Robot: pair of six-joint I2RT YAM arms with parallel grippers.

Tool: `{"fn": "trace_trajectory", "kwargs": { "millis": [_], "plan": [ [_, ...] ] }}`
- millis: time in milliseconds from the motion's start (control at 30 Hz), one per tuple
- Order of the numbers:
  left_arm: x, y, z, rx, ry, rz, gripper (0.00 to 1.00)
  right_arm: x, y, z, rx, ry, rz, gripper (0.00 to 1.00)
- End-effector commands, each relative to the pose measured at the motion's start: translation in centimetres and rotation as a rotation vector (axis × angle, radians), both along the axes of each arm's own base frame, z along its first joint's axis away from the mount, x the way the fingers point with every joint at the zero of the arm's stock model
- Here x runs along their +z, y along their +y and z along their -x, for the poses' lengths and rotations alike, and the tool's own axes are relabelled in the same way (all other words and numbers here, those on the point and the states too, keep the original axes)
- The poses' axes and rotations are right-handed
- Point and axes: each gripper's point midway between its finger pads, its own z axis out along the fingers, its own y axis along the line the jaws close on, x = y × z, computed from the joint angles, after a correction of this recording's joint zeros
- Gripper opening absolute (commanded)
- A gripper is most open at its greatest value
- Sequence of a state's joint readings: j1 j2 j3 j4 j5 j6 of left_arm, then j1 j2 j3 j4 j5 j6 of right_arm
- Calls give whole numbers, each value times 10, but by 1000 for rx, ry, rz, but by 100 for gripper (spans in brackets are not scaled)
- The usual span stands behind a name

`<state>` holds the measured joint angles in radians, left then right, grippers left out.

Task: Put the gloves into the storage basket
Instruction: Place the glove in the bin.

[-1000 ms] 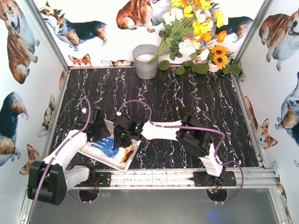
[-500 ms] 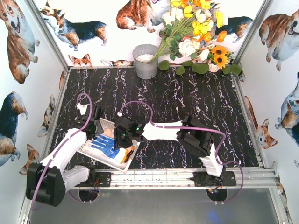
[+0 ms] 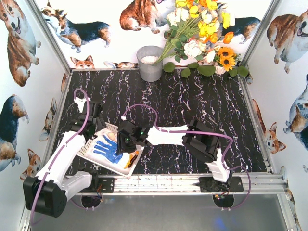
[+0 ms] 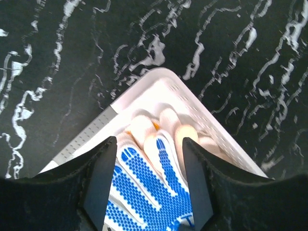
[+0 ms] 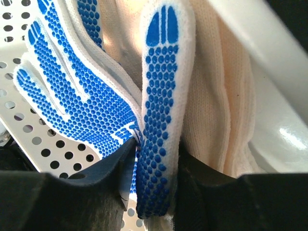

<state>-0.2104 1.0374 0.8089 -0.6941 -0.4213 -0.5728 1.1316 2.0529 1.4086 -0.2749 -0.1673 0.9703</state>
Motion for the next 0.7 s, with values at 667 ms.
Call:
{"fn": "trace_trajectory", "kwargs": {
  "millis": [667],
  "plan": [
    [-55, -64, 63, -38, 177, 412, 42, 39, -13, -4, -31, -73, -23, 29]
  ]
}}
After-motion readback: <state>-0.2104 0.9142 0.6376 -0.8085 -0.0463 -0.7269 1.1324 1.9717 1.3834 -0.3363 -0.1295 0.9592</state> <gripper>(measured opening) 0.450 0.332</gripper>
